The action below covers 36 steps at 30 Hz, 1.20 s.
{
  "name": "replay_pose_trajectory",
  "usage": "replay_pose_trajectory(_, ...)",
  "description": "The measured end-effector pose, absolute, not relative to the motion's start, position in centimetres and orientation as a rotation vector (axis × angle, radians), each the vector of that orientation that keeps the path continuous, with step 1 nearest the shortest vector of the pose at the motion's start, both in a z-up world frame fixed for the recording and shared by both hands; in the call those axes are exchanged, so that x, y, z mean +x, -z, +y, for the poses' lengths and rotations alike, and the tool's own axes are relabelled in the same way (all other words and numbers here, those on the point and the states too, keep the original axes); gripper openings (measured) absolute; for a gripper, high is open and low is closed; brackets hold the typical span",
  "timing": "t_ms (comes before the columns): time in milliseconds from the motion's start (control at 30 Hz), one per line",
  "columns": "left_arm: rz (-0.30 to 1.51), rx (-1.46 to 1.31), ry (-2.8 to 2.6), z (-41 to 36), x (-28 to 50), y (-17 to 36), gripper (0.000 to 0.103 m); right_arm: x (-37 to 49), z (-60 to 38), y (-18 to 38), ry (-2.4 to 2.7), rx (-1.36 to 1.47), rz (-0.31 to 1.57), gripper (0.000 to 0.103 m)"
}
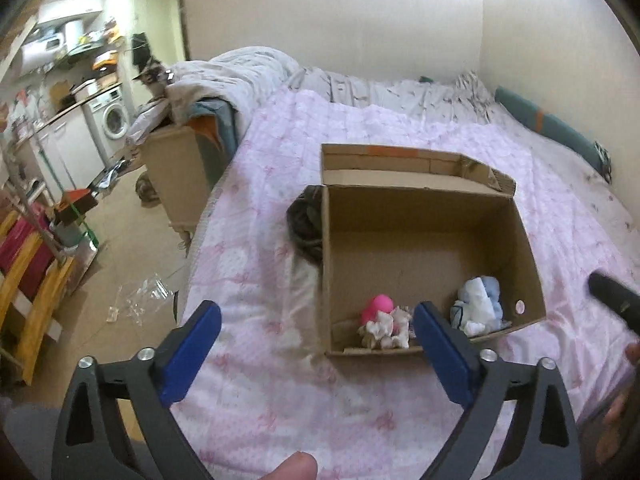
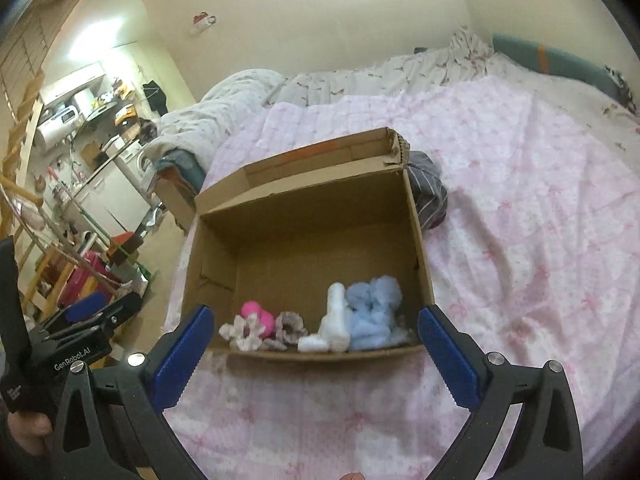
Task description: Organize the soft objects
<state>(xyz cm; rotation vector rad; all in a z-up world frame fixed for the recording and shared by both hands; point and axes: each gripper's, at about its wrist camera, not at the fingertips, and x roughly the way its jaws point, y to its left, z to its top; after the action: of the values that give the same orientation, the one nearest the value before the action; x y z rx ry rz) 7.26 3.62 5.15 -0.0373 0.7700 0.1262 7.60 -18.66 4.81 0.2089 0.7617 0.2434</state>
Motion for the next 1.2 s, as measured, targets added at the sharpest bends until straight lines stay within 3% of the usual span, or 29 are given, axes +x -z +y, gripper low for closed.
replay_pose_trajectory(167,0.684,-0.102,-0.085,4.0,4.6,-6.7,0.102,4.1,-18.7,-8.0,-0.236,0.171,0.623,0.103)
replay_pose_trajectory(533,0.738,-0.089,-0.029,3.1,4.8,-3.8,0.102,2.6,-19.1,-5.2,-0.160,0.126,0.617,0.103)
replay_pose_trajectory(1200,0.751,-0.089,-0.024,3.0,5.1,-3.1,0.102,4.0,-17.2,-2.5,-0.142,0.059,0.707,0.103)
